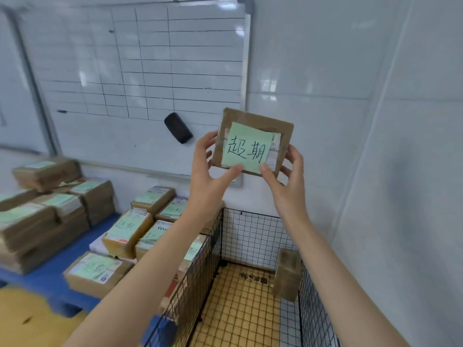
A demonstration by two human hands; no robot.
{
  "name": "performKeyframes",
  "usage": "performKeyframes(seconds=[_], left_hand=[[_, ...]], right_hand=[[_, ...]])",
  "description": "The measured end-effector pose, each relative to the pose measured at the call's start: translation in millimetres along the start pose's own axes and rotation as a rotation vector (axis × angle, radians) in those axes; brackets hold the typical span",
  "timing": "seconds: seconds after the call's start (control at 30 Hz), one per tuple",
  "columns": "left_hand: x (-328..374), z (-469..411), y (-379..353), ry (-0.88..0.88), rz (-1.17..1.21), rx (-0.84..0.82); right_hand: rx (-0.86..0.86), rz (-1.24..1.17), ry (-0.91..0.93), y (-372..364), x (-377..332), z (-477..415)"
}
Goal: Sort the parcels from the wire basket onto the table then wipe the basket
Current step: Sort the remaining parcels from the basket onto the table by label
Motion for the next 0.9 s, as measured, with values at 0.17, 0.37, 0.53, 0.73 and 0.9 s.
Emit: performKeyframes(seconds=[0.17,0.37,0.53,0.73,0.9], left_hand=[[11,0,28,-0.001,-0.004,0.009],[22,5,69,-0.039,-0.177,0.039],[29,8,120,-0.007,-0.319,0.025],[19,21,200,0.046,-0.361,0.035],[-2,24,272,0.116,-0.435,-0.005]], right_hand=[[-0.109,-0.091,0.031,-21,-13,3],[-0.227,-0.114,0.046,-53,-27,6],[-0.326,-0.098,0.047,-92,-35,14],[-0.496,-0.014,0.042,-165,-31,34],[-0.623,0.093,-0.014,-239,-22,51]])
Point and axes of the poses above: each hand's wrist, its own z-axis away from the middle knuckle, its own y-axis out of the back of the hand, x = y × z, the point moved 5 cm from there along -z, towards the middle knuckle, and after that the axes turned 13 degrees about z, right-handed, at the moved point
